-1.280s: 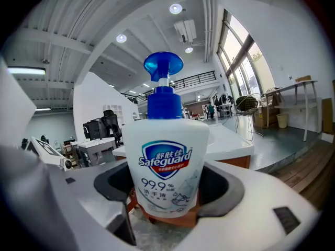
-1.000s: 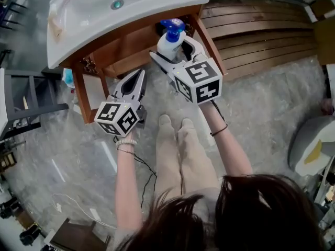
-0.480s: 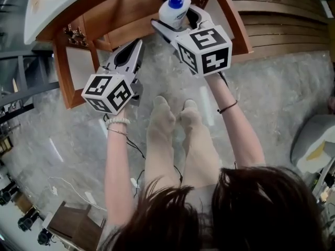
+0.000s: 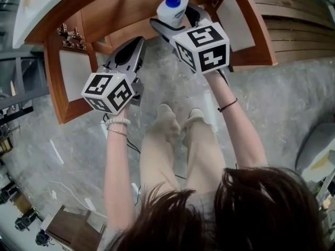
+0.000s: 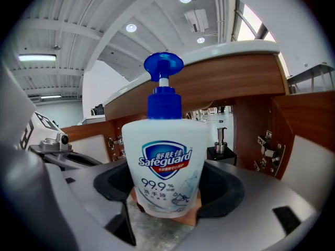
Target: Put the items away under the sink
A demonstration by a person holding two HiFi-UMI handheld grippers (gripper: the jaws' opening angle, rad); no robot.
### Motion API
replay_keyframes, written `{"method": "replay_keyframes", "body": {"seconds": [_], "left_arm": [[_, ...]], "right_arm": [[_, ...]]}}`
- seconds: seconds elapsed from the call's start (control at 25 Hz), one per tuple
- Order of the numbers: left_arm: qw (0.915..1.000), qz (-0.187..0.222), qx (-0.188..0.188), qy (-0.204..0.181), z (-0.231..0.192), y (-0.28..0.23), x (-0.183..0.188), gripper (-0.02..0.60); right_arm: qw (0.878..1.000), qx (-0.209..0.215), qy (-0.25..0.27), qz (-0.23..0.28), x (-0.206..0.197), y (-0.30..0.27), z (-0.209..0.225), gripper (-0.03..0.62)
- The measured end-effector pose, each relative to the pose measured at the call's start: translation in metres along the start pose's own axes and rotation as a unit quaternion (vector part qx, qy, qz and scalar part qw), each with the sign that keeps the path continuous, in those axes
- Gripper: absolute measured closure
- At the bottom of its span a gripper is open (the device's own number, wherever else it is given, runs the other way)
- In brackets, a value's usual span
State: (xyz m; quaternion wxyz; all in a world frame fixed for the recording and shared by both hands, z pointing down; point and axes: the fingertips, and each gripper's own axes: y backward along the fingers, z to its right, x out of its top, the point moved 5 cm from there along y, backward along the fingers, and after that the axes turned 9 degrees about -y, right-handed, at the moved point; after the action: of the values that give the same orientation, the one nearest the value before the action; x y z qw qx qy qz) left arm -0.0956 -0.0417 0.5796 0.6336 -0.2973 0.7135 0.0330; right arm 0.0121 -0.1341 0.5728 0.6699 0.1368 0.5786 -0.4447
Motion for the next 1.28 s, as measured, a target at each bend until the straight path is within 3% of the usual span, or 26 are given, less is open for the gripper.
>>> {"method": "replay_keyframes", "body": {"seconds": [0.84,1.28], "left_arm": [[0.9985,0.029,0.010,-0.045,-0.085,-0.057,-0.034,0.580],[0.9978,0.036,0.018,-0.053,-0.122,-0.069,-0.039,0.580]], "right_arm": [[0.999,-0.008,0.029,0.036,-0.034,-0.116,0.034,0.229],[0.997,-0.039,0.044,0.053,-0.043,-0.157,0.040,0.229]]}}
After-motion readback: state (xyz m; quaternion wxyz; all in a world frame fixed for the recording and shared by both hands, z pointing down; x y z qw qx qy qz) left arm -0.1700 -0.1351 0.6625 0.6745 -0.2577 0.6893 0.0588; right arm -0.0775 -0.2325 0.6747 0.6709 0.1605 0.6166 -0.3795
